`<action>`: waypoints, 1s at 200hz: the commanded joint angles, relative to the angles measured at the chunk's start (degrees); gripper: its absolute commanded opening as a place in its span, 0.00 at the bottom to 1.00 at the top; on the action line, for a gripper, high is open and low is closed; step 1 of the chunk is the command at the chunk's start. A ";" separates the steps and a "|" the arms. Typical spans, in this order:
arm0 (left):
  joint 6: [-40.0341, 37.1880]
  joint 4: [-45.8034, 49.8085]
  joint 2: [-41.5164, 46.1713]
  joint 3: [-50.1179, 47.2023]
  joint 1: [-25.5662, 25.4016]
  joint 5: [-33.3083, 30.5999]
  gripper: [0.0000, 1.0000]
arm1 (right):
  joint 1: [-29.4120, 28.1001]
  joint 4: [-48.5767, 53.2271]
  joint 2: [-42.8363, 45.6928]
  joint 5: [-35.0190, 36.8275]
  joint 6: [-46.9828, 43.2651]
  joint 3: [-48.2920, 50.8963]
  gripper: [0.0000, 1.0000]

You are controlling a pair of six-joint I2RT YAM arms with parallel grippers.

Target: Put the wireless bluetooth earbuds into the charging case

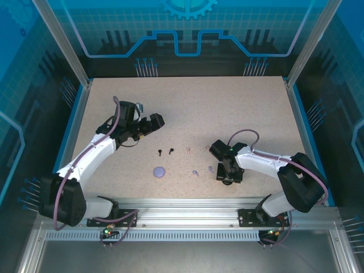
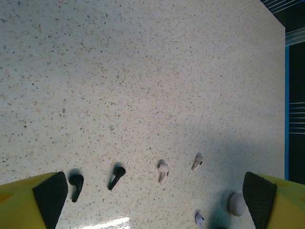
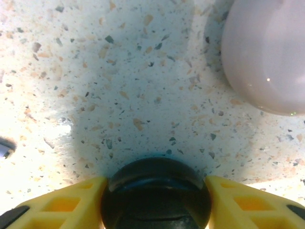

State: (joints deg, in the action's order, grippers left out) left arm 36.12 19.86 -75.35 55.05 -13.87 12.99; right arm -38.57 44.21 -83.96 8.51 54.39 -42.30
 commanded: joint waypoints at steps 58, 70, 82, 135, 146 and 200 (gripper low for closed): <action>4.93 0.27 -0.95 1.51 -0.58 1.80 0.99 | 0.58 3.70 7.44 0.24 0.65 2.73 0.39; 6.81 0.06 -0.48 1.08 -0.63 1.55 0.99 | 0.59 5.06 10.31 0.06 0.58 2.06 0.38; 7.71 -0.83 0.17 0.37 -0.63 1.78 0.99 | 0.60 6.18 12.86 -0.13 0.10 0.55 0.39; 9.58 -12.68 2.81 -5.68 -0.73 3.52 0.99 | 2.26 4.52 10.80 -3.54 -4.35 -13.96 0.40; 9.41 -16.00 3.07 -7.02 -0.79 3.90 0.99 | 2.43 3.66 7.62 -4.55 -5.35 -18.35 0.40; 10.99 -33.23 2.06 -14.39 -0.80 4.57 0.99 | 4.85 -1.49 -10.63 -10.66 -4.79 -36.47 0.41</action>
State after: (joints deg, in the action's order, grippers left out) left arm 45.39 -1.89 -73.60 43.68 -14.37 15.42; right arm -35.83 44.86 -88.25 2.39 49.63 -73.25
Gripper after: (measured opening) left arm 0.988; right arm 0.456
